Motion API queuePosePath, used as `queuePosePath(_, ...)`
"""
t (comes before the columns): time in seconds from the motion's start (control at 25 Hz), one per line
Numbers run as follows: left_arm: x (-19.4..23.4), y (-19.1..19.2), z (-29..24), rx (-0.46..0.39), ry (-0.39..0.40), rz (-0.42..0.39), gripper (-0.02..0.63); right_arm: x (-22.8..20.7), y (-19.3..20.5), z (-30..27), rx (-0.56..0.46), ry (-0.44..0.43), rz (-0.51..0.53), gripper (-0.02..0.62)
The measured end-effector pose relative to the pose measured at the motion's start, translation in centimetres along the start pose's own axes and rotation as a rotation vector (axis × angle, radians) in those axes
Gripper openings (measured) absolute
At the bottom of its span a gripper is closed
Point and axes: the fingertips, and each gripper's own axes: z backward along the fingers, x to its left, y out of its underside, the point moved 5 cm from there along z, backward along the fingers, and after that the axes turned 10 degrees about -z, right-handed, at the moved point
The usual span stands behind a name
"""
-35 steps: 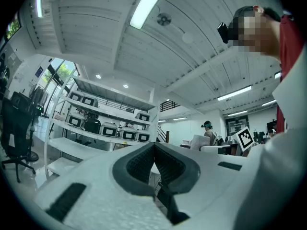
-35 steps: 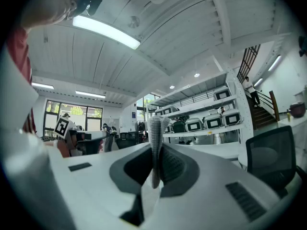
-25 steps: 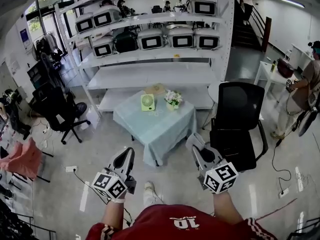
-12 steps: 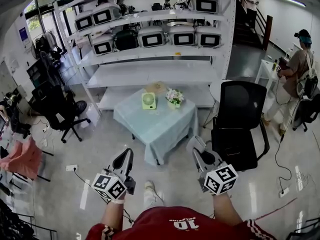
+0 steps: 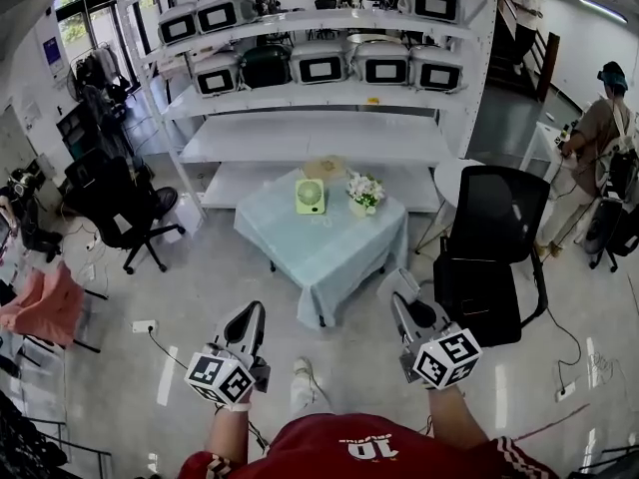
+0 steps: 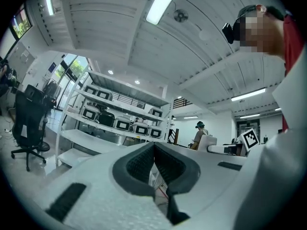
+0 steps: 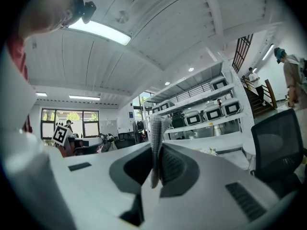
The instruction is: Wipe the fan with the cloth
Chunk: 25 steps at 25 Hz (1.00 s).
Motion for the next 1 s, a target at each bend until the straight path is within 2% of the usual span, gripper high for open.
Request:
queuePosePath(0.24, 5.4, 0.1, -1.8, 0.006, -0.037, -0.004, 0.0, 0.2, -1.4, -6.3, -0.004, -0.01, 0.004, 0.02)
queuePosePath(0.48, 11.8, -0.3, -6.3, -0.004, -0.04, -0.048, 0.0, -0.4, -3.5, -14.1, 0.0, -0.005, 0.027, 0.02)
queuePosePath(0.8, 19.5, -0.8, -13.3, -0.013, 0.045, -0.08, 0.0, -1.0, -5.1, -24.5, -0.013, 0.017, 0.034, 0.02)
queuePosePath(1.0, 24.2, -1.0, -16.2, -0.013, 0.081, -0.085, 0.0, -0.9, -4.8, -30.2, -0.002, 0.021, 0.007, 0.02)
